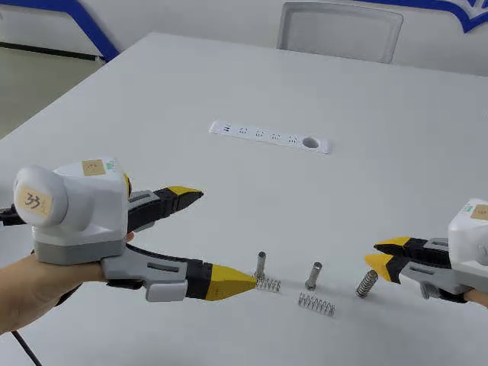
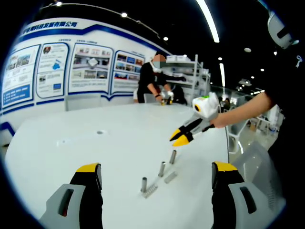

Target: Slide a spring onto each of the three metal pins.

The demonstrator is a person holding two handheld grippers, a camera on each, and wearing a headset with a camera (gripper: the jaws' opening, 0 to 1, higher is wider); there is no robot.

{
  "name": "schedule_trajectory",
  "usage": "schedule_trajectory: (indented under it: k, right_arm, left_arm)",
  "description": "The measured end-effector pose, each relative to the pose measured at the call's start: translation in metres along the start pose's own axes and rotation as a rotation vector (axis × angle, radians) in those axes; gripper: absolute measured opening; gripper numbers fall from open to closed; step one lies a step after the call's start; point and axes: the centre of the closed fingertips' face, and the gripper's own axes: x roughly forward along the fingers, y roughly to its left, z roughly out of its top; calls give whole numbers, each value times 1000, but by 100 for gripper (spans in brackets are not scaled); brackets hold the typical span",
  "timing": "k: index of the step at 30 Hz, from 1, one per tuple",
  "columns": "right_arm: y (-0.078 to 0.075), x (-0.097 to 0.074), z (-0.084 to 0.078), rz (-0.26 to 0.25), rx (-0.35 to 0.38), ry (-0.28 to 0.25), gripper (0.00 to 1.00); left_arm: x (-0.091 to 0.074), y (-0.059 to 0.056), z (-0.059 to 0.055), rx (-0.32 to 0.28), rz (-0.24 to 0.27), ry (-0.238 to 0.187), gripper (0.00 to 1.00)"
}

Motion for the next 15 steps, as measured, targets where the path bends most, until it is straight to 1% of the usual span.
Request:
schedule_trajectory:
  k: [2,4,6,7,8,10,11,13,15]
  right_arm:
    - [7,0,5,16,-8,-9,15]
    - [16,1,9,42,-17,-20,15]
    - [27,3,8,85,-32,-19,15]
    - [29,4,7,93,-37,-15,15]
    - [36,6,4,114,-55,-3,15]
    - [43,10,0,128,-70,9,15]
    - [48,13,-5,141,-81,21,15]
    - [55,18,-13,154,-123,46,15]
    - [64,23,-22,181,-124,71,15]
  left_arm:
    - [0,0,-2,0,-1,7,98]
    - [0,0,-3,-2,-3,10,98]
    - [0,0,-4,-9,-7,12,98]
    - [0,0,-4,-14,-10,9,98]
    - [0,0,-5,-16,-8,9,98]
    - [0,1,-6,-16,-5,12,98]
    - [0,1,-7,-19,-6,12,98]
    - [0,0,-7,-26,-10,12,98]
    - [-1,0,-7,-31,-14,5,98]
